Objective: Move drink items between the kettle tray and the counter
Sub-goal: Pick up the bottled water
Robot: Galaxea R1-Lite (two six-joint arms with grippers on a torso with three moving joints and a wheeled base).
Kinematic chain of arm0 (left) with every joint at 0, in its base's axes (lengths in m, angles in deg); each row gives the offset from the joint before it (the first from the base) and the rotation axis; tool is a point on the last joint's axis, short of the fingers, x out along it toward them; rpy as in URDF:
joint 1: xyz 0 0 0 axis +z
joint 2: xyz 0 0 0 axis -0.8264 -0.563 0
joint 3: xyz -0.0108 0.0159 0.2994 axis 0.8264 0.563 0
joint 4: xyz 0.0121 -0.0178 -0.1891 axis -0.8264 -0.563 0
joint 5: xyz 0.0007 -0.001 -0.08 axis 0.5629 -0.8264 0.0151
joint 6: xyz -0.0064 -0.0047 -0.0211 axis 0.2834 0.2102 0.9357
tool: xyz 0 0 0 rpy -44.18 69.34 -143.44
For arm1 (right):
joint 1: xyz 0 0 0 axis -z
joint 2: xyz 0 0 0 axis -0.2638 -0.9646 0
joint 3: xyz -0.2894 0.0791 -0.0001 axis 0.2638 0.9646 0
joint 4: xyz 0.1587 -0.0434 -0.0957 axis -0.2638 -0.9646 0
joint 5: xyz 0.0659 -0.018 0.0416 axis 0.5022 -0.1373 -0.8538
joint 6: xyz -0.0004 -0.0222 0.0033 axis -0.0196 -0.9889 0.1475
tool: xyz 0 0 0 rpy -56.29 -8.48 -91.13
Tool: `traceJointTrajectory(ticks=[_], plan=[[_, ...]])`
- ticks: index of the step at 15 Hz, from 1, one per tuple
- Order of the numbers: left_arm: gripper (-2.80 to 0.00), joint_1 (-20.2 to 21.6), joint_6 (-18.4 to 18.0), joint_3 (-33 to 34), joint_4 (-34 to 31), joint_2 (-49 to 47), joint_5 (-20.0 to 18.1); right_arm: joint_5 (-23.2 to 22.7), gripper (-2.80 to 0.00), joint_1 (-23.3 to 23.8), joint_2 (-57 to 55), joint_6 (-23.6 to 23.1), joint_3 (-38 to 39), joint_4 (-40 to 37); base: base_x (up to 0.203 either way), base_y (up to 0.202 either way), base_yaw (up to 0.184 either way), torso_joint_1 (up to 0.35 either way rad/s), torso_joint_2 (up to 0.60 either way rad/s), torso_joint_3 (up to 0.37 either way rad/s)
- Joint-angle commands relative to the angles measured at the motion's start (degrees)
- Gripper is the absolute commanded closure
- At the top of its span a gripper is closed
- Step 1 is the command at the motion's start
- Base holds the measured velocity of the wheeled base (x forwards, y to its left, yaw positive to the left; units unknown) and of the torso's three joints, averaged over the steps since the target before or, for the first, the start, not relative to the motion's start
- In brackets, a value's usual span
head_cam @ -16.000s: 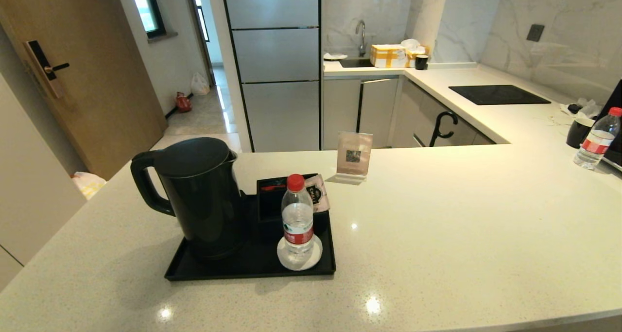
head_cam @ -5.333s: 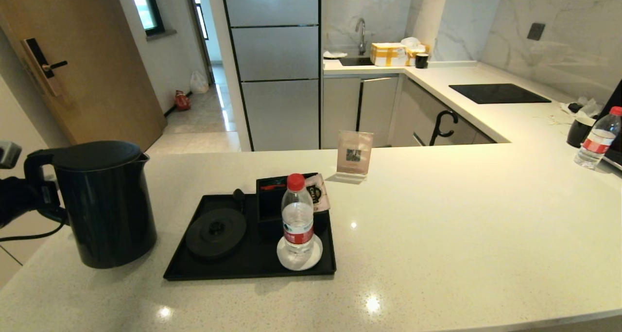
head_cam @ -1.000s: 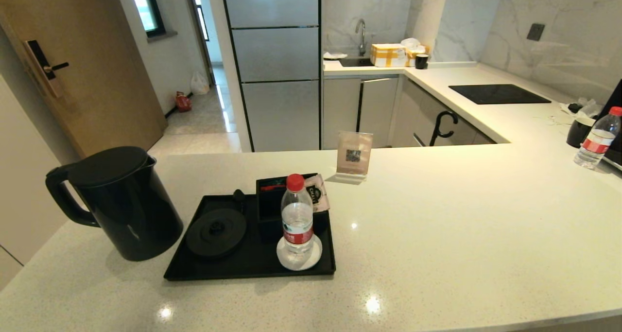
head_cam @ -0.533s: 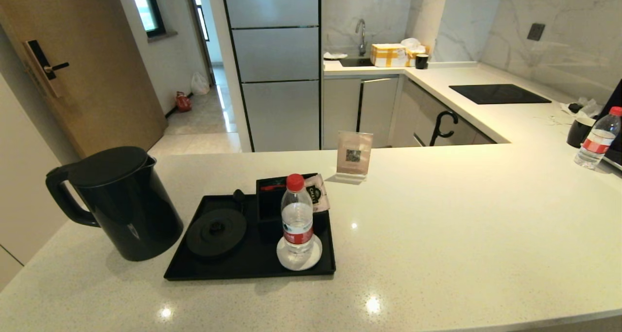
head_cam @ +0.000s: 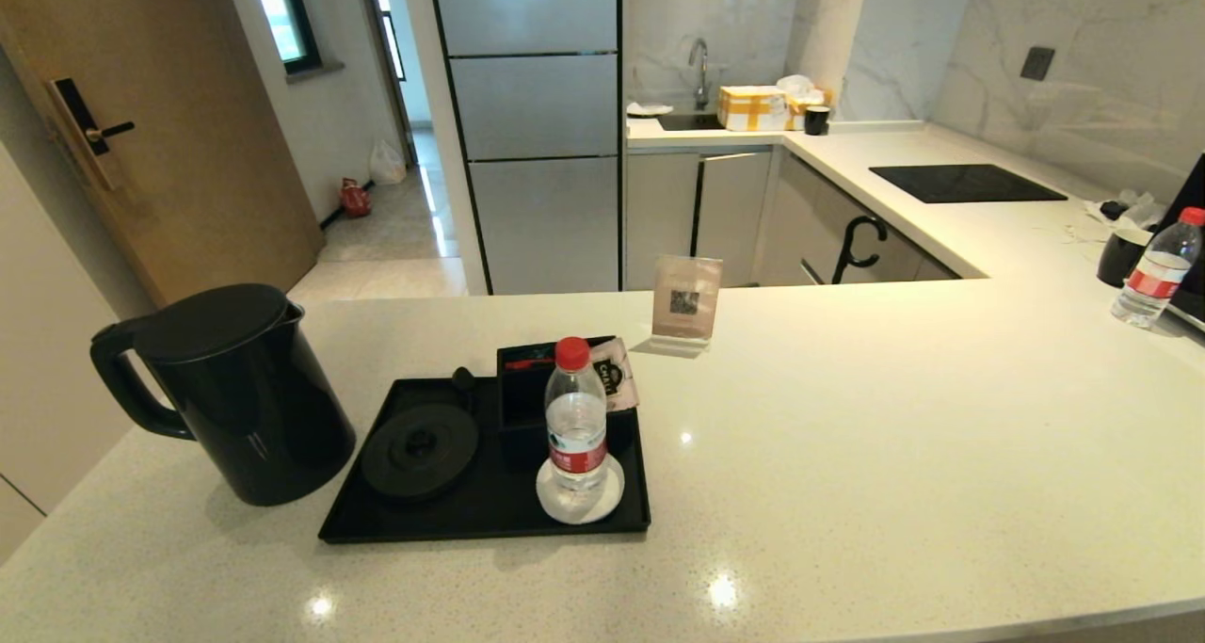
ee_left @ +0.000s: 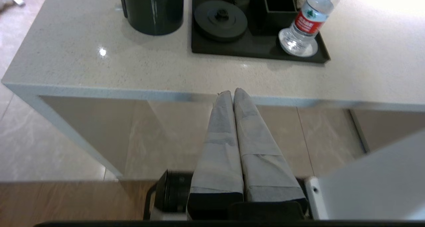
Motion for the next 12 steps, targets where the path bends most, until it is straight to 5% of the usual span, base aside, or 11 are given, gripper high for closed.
traceJointTrajectory(ticks=[1, 5, 9, 10, 12], plan=[[0.0, 0.4, 0.1, 8.4, 4.7, 7.7, 0.1, 0.0, 0.0, 0.0, -0.1, 0.0, 0.1, 0.0, 0.0, 0.0, 0.0, 0.0, 0.0, 0.0], [0.0, 0.9, -1.3, 26.4, 27.3, 12.2, 5.1, 0.0, 0.0, 0.0, -0.1, 0.0, 0.1, 0.0, 0.0, 0.0, 0.0, 0.0, 0.0, 0.0], [0.0, 1.0, -4.0, 51.1, 63.1, 12.5, 5.3, 0.0, 0.0, 0.0, -0.1, 0.0, 0.1, 0.0, 0.0, 0.0, 0.0, 0.0, 0.0, 0.0], [0.0, 1.0, -5.2, 54.0, 66.0, 12.5, 4.7, 0.0, 0.0, 0.0, -0.1, 0.0, 0.1, 0.0, 0.0, 0.0, 0.0, 0.0, 0.0, 0.0], [0.0, 1.0, -8.1, 54.1, 58.3, 12.6, 3.7, 0.0, 0.0, 0.0, -0.1, 0.0, 0.1, 0.0, 0.0, 0.0, 0.0, 0.0, 0.0, 0.0]])
